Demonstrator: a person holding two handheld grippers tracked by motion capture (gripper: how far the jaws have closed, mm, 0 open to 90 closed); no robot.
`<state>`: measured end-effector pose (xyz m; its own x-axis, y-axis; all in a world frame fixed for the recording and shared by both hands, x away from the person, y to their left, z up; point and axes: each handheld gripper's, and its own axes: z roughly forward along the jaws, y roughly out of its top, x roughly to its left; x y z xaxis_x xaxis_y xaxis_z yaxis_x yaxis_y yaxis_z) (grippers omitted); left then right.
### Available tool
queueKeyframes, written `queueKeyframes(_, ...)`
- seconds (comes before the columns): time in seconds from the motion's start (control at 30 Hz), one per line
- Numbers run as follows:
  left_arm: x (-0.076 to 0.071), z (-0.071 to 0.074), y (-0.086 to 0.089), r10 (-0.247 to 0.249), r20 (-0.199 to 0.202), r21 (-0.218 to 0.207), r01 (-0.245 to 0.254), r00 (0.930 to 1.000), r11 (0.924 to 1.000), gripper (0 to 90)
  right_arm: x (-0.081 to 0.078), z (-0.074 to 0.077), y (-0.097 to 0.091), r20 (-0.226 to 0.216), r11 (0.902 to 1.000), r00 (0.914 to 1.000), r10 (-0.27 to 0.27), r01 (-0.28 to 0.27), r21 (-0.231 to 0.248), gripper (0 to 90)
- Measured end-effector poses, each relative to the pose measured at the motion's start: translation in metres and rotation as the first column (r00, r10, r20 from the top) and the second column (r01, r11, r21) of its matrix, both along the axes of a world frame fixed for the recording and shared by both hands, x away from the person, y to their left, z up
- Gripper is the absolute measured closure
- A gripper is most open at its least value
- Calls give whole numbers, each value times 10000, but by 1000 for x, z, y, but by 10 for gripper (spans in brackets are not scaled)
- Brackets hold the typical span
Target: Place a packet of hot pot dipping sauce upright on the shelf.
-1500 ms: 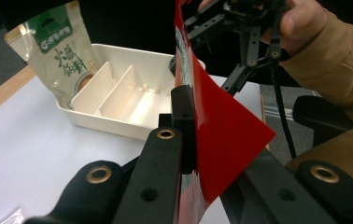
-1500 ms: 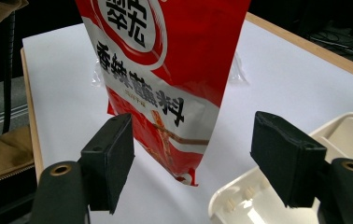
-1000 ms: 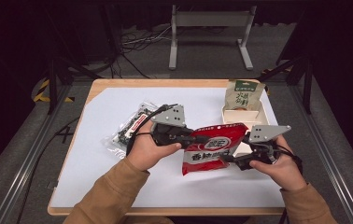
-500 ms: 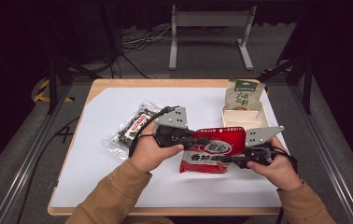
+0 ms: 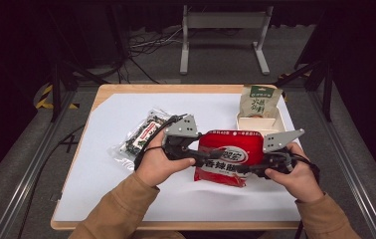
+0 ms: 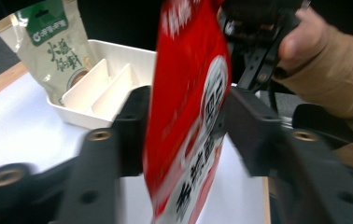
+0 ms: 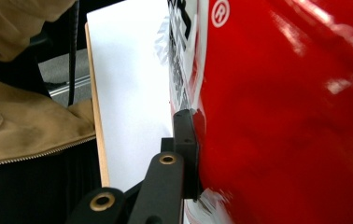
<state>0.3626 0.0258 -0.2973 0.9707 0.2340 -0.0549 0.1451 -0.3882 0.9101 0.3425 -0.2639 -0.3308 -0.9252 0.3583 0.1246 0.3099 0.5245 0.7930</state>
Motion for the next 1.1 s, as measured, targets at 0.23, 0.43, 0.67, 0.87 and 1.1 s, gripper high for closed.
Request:
queueKeyframes(0.23,2,-9,12,679,-166,168,-676,9976,9976,278,-1,12,-9,11,9995,9997,-239,239,-200,880)
queueKeyframes(0.43,3,-24,27,1306,-301,552,-1288,9910,9901,244,2,16,-15,-256,9985,9984,-514,509,-183,881)
queueKeyframes(0.67,2,-41,55,1945,-543,616,-1912,9794,9796,238,4,27,-20,-139,9979,9979,-627,625,-146,880)
queueKeyframes(0.87,-1,-54,76,2386,-660,699,-2340,9689,9697,229,11,40,-22,-83,9980,9980,-631,632,64,880)
queueKeyframes(1.1,-4,-65,95,2946,-700,773,-2892,9531,9541,201,19,56,-26,317,9979,9974,-650,651,-30,880)
